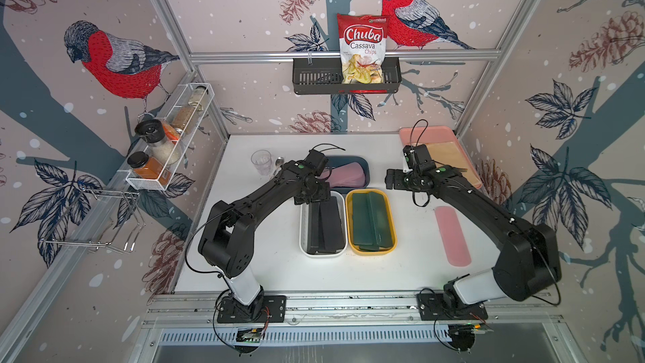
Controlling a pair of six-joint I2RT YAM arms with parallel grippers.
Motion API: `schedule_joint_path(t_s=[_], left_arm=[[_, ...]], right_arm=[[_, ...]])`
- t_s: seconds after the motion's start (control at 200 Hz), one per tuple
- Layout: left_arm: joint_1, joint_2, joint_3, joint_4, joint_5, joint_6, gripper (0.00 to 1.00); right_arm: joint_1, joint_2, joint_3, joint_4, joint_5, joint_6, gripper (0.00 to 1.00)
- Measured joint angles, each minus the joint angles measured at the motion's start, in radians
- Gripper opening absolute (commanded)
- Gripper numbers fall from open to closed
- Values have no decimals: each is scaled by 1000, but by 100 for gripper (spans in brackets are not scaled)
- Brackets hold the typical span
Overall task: Place the pencil cases by color into the storage box
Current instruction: Place the pencil case at the storage box.
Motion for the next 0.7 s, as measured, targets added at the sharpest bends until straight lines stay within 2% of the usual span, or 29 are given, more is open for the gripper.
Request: schedule_joint_path(t_s=[0.42, 0.7], left_arm=[[0, -35, 63, 71, -12, 60, 84], [0, 31, 158, 84, 13, 117, 84]], right_arm=[[-195, -100, -119, -68, 68, 9, 96], [-330, -123, -211, -76, 91, 37, 96]])
